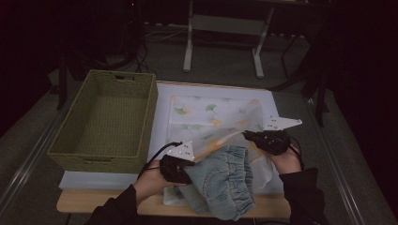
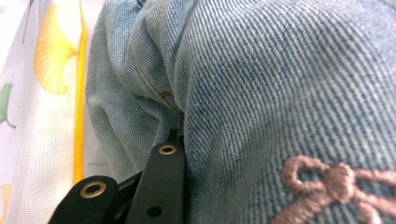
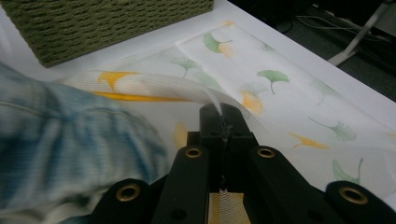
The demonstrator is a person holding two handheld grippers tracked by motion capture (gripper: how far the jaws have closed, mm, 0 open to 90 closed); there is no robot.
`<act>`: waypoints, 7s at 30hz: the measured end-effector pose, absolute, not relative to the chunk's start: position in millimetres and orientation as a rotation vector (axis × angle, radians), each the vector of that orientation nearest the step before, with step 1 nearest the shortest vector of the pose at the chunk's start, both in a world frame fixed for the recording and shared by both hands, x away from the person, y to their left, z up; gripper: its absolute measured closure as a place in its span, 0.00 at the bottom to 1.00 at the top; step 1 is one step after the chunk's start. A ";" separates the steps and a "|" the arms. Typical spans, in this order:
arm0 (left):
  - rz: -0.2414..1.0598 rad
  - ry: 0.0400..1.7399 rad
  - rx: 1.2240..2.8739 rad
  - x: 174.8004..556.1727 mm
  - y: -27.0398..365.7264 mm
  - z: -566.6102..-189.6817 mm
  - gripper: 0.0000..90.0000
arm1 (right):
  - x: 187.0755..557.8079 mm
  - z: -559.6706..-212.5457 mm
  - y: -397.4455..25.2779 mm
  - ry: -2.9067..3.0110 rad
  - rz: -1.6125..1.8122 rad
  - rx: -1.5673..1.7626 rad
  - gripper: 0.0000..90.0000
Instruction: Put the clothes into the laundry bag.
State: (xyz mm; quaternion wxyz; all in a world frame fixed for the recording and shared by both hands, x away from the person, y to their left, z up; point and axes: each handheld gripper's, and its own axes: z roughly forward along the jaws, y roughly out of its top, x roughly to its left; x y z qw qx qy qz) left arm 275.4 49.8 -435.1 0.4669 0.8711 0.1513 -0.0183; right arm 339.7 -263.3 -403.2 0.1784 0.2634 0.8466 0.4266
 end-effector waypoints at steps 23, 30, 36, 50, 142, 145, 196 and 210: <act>0.090 0.596 2.155 309.6 30.8 -451.0 0.84 | 332.3 -398.2 -256.6 2.420 1.227 0.670 0.99; 0.165 0.679 2.110 318.6 27.7 -445.3 0.84 | 330.9 -397.4 -254.1 2.428 1.226 0.652 0.99; 0.245 0.738 2.109 326.2 22.4 -439.3 0.84 | 329.6 -394.5 -253.1 2.423 1.232 0.638 0.99; 0.364 0.914 2.001 352.1 26.5 -428.7 0.84 | 319.1 -390.2 -238.1 2.455 1.228 0.554 0.99; 0.393 1.141 2.272 348.7 -1.8 -504.4 0.10 | 320.2 -409.7 -236.8 2.545 1.194 0.589 0.99; 0.406 1.111 2.337 349.5 -2.3 -509.1 0.21 | 320.1 -409.0 -236.4 2.546 1.202 0.587 0.99; 0.591 1.160 1.796 351.7 25.2 -450.6 0.78 | 287.4 -417.7 -198.0 2.802 1.138 0.258 0.99; 0.521 1.128 1.870 382.3 14.2 -503.7 0.74 | 305.8 -427.4 -218.9 2.739 1.129 0.462 0.99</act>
